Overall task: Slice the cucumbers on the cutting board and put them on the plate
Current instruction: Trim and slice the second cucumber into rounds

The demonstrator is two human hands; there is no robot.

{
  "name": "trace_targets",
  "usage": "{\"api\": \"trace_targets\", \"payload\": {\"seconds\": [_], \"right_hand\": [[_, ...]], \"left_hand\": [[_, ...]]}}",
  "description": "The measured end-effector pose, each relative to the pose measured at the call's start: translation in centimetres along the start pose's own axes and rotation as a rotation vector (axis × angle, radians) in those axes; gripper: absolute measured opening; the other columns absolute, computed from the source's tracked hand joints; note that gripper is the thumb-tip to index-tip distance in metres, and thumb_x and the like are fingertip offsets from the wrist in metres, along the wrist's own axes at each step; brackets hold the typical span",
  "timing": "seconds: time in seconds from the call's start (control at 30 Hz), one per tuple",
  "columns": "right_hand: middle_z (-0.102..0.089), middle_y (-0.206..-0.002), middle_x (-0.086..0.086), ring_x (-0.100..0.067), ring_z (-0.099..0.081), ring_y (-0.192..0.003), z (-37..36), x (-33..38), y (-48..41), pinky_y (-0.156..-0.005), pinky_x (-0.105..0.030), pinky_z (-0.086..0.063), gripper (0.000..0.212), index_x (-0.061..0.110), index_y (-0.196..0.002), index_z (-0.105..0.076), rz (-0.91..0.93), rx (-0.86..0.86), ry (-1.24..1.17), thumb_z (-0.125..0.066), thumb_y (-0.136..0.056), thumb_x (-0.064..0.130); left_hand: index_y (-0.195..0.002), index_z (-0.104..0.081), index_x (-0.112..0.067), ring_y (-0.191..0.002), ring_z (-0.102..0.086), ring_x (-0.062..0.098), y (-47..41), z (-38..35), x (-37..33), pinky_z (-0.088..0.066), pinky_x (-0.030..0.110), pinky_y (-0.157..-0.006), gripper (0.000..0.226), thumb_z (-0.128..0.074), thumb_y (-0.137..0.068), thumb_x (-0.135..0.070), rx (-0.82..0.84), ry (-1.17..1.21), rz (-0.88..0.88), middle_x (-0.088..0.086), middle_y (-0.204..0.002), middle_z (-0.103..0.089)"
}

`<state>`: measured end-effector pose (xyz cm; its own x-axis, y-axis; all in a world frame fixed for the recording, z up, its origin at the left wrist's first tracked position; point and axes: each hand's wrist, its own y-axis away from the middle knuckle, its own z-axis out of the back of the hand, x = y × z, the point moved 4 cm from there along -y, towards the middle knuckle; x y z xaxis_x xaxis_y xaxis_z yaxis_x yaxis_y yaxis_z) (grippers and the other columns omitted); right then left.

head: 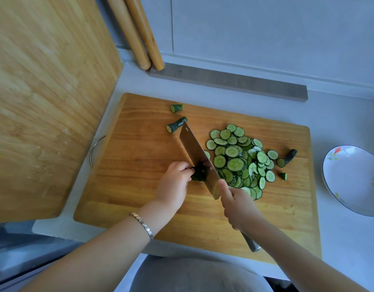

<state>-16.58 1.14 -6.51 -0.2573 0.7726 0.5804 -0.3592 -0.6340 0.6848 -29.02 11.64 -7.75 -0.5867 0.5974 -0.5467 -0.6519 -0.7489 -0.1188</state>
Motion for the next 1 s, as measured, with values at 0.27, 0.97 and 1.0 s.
{"api": "trace_targets", "payload": {"seconds": [0.27, 0.97, 1.0], "right_hand": [[-0.031, -0.044, 0.005, -0.011, -0.027, -0.035, 0.5, -0.2, 0.1, -0.040, -0.020, -0.027, 0.052, 0.014, -0.063, -0.037, -0.093, -0.003, -0.236, -0.031, -0.095, 0.055], [-0.030, -0.050, 0.003, -0.014, -0.026, -0.042, 0.4, -0.1, 0.3, -0.047, -0.027, -0.024, 0.052, 0.015, -0.066, -0.037, -0.002, -0.019, 0.040, -0.030, -0.092, 0.059], [-0.030, -0.049, 0.003, -0.013, -0.026, -0.042, 0.1, -0.2, 0.0, -0.047, -0.027, -0.025, 0.052, 0.015, -0.065, -0.036, -0.005, -0.019, 0.046, -0.030, -0.092, 0.059]], "left_hand": [[-0.090, -0.071, 0.001, -0.087, -0.064, 0.029, 0.3, 0.0, 0.5, -0.048, 0.027, -0.076, 0.026, -0.077, -0.065, 0.007, 0.005, 0.025, 0.048, 0.011, -0.091, -0.068], [-0.085, -0.071, 0.003, -0.082, -0.064, 0.031, -0.3, -0.3, -0.1, -0.052, 0.029, -0.066, 0.025, -0.075, -0.063, 0.014, 0.027, 0.023, -0.010, 0.012, -0.087, -0.067], [-0.086, -0.071, 0.004, -0.082, -0.064, 0.031, -0.3, -0.3, -0.1, -0.053, 0.029, -0.066, 0.026, -0.075, -0.063, 0.015, 0.029, 0.017, -0.012, 0.012, -0.088, -0.067]]}}
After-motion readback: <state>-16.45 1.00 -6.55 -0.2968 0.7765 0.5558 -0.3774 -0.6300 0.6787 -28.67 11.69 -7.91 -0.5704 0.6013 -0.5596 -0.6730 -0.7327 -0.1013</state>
